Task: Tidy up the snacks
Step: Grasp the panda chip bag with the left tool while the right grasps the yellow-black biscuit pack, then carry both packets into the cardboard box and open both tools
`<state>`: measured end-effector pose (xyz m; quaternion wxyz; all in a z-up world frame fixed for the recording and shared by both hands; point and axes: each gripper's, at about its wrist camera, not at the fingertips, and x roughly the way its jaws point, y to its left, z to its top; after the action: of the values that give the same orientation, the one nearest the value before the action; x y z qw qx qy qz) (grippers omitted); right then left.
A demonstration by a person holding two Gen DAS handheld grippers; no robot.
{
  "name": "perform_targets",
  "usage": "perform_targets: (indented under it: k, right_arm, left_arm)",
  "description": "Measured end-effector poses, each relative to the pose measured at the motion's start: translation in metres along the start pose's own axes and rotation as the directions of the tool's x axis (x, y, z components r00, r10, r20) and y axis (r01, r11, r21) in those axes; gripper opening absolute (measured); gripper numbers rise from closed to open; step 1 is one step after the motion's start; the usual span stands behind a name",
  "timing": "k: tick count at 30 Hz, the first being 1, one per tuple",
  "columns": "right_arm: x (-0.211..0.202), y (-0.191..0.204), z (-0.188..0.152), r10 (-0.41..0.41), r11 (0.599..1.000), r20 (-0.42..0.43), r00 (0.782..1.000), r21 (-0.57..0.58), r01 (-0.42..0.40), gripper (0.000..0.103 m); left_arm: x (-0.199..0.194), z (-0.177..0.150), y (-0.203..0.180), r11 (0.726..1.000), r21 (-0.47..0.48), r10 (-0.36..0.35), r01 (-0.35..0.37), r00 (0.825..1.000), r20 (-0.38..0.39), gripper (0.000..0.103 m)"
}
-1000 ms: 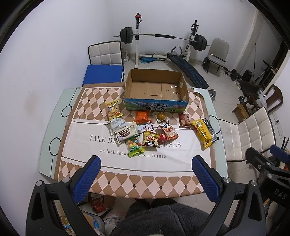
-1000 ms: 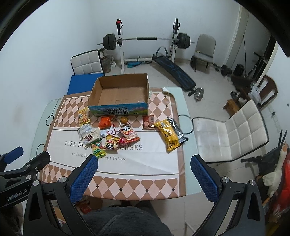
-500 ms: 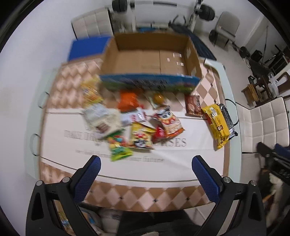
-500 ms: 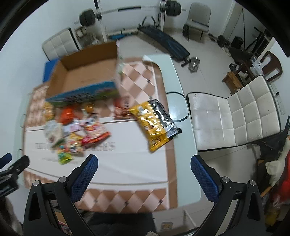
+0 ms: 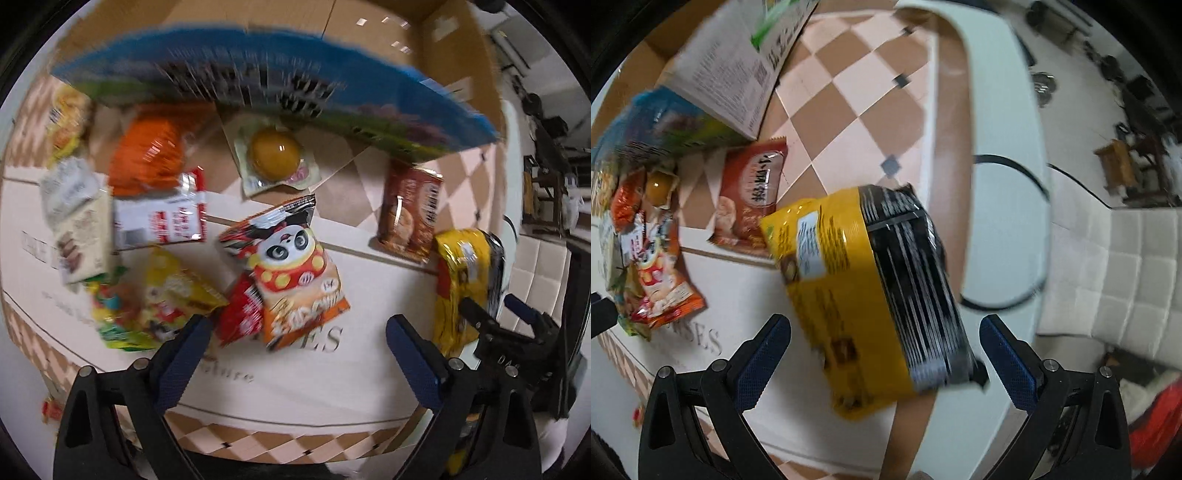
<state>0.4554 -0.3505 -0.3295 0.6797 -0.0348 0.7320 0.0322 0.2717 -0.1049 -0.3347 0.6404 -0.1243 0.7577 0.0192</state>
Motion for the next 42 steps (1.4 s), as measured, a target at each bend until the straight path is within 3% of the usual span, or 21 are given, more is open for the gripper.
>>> perform_targets:
  k: [7,8,11,12,15,19,23,31,37,42]
  right_arm:
    - [0.029,-0.004,0.015,0.074,0.997,-0.072,0.995,-0.002,-0.074,0.103]
    - [0.033,-0.005,0.015,0.069,0.998,-0.077,0.995,0.002,-0.069,0.103]
    - [0.045,-0.010,0.017,0.069,0.997,-0.104,0.992,0.041,-0.065,0.103]
    - [0.047,-0.013,0.017,0.073,0.996,-0.112,0.991,0.063,-0.066,0.102]
    - [0.058,-0.018,0.008,0.093,0.988,-0.133,0.987,0.132,-0.076,0.095]
    - [0.075,-0.021,-0.016,0.164,0.967,-0.181,0.970,0.226,-0.121,0.095]
    - [0.084,-0.020,-0.026,0.128,0.969,-0.155,0.980,0.229,-0.091,0.097]
    - [0.103,-0.001,-0.042,0.076,0.971,-0.145,0.987,0.236,-0.040,0.091]
    - [0.101,-0.002,-0.070,0.151,0.950,-0.122,0.981,0.292,-0.110,0.090]
    - [0.069,0.007,-0.087,0.225,0.933,-0.067,0.972,0.303,-0.195,0.090]
  left_arm:
    - [0.034,0.031,-0.002,0.997,-0.078,-0.018,0.014,0.999,-0.049,0.097]
    - [0.038,0.035,-0.003,0.997,-0.081,-0.011,0.007,0.999,-0.050,0.093]
    - [0.050,0.040,-0.007,0.997,-0.059,0.040,-0.044,0.997,-0.068,0.060]
    - [0.055,0.039,-0.008,0.997,-0.048,0.058,-0.062,0.995,-0.084,0.054]
    - [0.057,0.033,-0.015,0.996,0.008,0.094,-0.093,0.994,-0.051,0.054]
    - [0.059,0.019,-0.034,0.974,0.136,0.183,-0.180,0.983,-0.004,0.054]
    - [0.068,0.010,-0.042,0.957,0.190,0.221,-0.218,0.975,0.004,0.055]
    - [0.059,0.006,-0.041,0.962,0.191,0.193,-0.198,0.980,0.041,0.047]
    - [0.013,-0.019,-0.047,0.960,0.205,0.174,-0.189,0.981,0.089,0.045]
    - [-0.038,-0.040,-0.042,0.965,0.214,0.123,-0.152,0.982,0.143,0.045]
